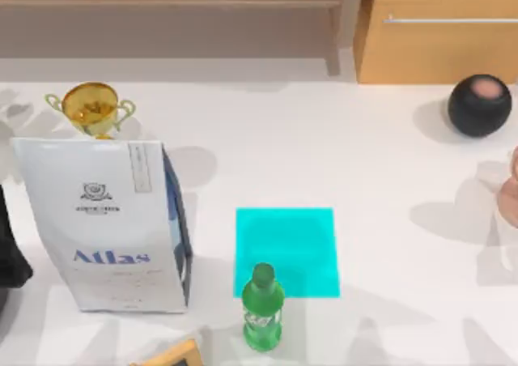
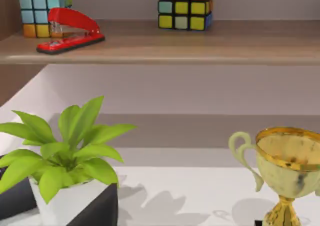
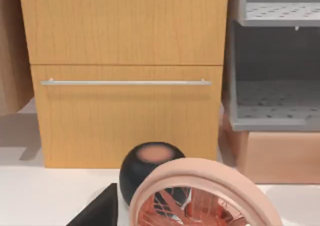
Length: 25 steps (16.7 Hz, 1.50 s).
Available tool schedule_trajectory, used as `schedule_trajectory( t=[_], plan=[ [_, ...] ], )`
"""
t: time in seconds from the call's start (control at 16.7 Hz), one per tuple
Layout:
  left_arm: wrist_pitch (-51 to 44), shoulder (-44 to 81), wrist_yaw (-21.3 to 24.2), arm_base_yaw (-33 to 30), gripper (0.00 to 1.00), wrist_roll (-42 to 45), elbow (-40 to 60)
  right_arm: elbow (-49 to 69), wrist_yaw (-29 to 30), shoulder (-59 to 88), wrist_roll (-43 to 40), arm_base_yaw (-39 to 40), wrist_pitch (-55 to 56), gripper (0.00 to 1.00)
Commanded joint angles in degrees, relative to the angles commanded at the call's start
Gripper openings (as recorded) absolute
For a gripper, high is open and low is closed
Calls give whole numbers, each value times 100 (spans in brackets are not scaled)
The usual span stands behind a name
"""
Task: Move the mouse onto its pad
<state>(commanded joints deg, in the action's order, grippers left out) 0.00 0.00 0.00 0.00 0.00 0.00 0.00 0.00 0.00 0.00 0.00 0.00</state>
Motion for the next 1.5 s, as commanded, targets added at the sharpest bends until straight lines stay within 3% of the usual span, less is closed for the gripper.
schedule_trajectory(
  t=[0.24,0.48,0.96,1.26,1.5],
  plan=[
    [-145,162,9,72,100,177,193,0,0,0,0,0,0,100],
    [-897,1115,1,405,100,1010,1284,0,0,0,0,0,0,100],
    [-3827,5036,-139,1058,100,2399,4501,0,0,0,0,0,0,100],
    [-5399,7361,-112,1086,100,2342,5135,0,0,0,0,0,0,100],
    [-5974,8241,-9,1000,100,2155,5302,0,0,0,0,0,0,100]
  ],
)
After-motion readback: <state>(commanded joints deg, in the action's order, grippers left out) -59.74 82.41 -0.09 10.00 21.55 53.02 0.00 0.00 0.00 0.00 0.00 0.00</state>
